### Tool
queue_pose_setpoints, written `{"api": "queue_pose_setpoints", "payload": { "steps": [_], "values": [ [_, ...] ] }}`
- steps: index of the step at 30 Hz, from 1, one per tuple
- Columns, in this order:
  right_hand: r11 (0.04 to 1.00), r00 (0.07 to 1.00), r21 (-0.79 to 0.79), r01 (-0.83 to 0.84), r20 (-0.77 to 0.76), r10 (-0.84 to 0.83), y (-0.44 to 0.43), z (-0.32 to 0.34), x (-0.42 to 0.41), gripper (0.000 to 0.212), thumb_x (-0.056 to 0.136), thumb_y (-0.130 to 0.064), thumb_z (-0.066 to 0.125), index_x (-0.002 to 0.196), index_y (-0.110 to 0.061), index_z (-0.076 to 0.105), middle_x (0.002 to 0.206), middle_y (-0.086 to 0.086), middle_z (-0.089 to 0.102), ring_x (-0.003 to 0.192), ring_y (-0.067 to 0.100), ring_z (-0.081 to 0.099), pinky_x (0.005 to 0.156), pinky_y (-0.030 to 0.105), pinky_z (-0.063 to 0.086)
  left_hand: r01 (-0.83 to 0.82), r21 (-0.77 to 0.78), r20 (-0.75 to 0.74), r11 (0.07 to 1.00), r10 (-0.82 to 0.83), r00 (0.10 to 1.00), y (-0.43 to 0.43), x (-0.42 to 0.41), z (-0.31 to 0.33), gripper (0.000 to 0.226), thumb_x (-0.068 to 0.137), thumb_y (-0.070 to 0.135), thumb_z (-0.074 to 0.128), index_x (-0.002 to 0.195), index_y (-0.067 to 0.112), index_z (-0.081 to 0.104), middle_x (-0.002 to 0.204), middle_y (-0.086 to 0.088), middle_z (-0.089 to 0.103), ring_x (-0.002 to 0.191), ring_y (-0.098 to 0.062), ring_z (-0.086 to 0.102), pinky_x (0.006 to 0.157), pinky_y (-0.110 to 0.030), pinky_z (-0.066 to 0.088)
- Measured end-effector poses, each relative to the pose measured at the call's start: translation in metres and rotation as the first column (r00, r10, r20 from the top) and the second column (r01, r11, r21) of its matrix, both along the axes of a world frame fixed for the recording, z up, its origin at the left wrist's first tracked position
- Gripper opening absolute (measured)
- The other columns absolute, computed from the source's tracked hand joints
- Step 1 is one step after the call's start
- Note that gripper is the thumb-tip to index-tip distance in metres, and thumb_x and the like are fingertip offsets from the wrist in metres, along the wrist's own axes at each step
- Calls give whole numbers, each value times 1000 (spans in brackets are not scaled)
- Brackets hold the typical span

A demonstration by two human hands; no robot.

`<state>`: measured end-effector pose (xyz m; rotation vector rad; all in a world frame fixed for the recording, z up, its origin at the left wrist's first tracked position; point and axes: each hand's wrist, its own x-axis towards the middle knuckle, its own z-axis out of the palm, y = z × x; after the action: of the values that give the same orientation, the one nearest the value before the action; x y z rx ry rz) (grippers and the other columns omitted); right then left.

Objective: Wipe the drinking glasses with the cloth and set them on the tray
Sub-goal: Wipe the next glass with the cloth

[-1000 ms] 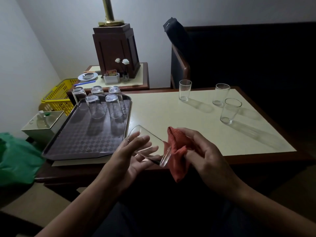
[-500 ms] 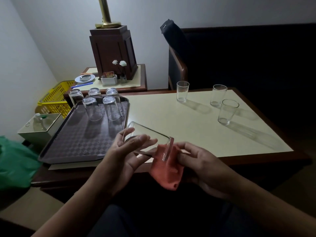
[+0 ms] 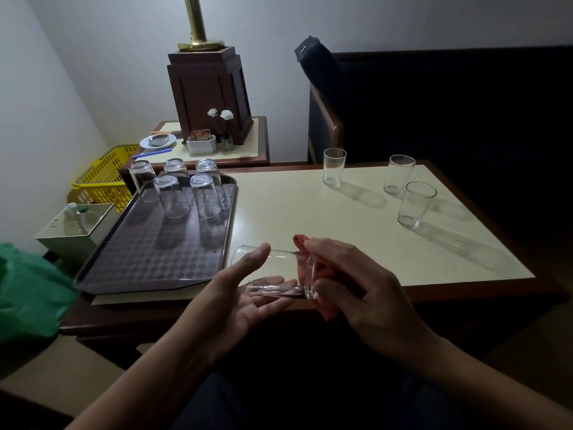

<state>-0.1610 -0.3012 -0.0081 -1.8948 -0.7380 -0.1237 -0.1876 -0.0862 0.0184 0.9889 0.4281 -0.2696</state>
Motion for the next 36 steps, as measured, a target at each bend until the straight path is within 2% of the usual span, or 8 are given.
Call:
{"api": "queue_pose_setpoints", "payload": {
  "steps": [6, 9, 13, 19, 23, 28, 33, 36],
  "values": [
    [858, 521, 504, 99, -761, 387, 4, 10, 3, 42, 93, -27, 62, 131, -13, 72, 130, 14, 75, 109, 23, 75, 84, 31, 65, 70, 105, 339, 992, -102, 935, 12, 9, -10, 55, 71, 16, 85, 117, 17, 56, 109, -16, 68, 97, -24, 68, 88, -41, 54],
    [886, 609, 449, 114, -736, 295, 9, 4, 0, 49, 96, -37, 61, 144, -27, 63, 142, -3, 69, 127, 11, 67, 100, 32, 60, -41, 231, 275, 972, -25, 961, 8, 9, -12, 73, 68, 18, 86, 132, 10, 51, 123, -24, 68, 98, -24, 73, 81, -34, 61],
    [998, 1000, -54, -28, -4, 28, 8, 0, -9, 47, 112, -24, 47, 159, -31, 45, 167, -18, 39, 157, 4, 30, 127, 34, 33, -19, 169, -12, 985, 22, 1000, -4, 3, -10, 65, 75, 39, 85, 122, 6, 53, 109, -25, 67, 94, -31, 70, 77, -36, 60],
    [957, 719, -282, -67, 651, 243, -1, 7, 0, 34, 104, -14, 66, 137, -10, 67, 150, 10, 61, 144, 27, 54, 115, 52, 46, 207, -71, -116, 976, -214, 970, 14, 7, -9, 106, 69, 57, 86, 143, -6, 44, 102, -22, 60, 76, -27, 55, 67, -33, 49],
    [986, 986, 23, -164, 43, 163, -4, 20, -7, 30, 108, -21, 54, 129, -13, 74, 147, -7, 64, 142, 16, 55, 116, 39, 47, 145, 224, 152, 964, -181, 972, 13, 6, -5, 77, 65, 41, 89, 125, 9, 52, 98, -17, 65, 81, -32, 58, 67, -37, 49],
    [917, 613, 398, -20, -720, 326, -13, 25, 11, 34, 92, -19, 69, 124, -25, 76, 127, 17, 72, 100, 28, 69, 89, 49, 54, 113, 586, 439, 802, -432, 788, 28, 3, -2, 63, 69, 7, 91, 124, 11, 61, 132, -8, 62, 102, -35, 66, 85, -49, 56],
    [989, 996, -128, -79, 30, 83, -12, 19, 2, 47, 93, -8, 79, 133, -33, 71, 144, -13, 61, 138, 16, 55, 111, 36, 50, 103, 408, 282, 907, -233, 931, 14, 4, -2, 46, 77, 19, 90, 114, 13, 62, 120, -28, 63, 85, -37, 73, 71, -36, 62],
    [927, 853, -361, -105, 447, 271, -10, 6, 1, 41, 94, -12, 79, 133, -22, 74, 161, 4, 46, 157, 31, 31, 122, 50, 39, 115, 241, 73, 964, -136, 988, 11, 9, -4, 55, 80, 44, 80, 115, 8, 57, 108, -25, 62, 71, -25, 70, 57, -31, 58]
  ]
}}
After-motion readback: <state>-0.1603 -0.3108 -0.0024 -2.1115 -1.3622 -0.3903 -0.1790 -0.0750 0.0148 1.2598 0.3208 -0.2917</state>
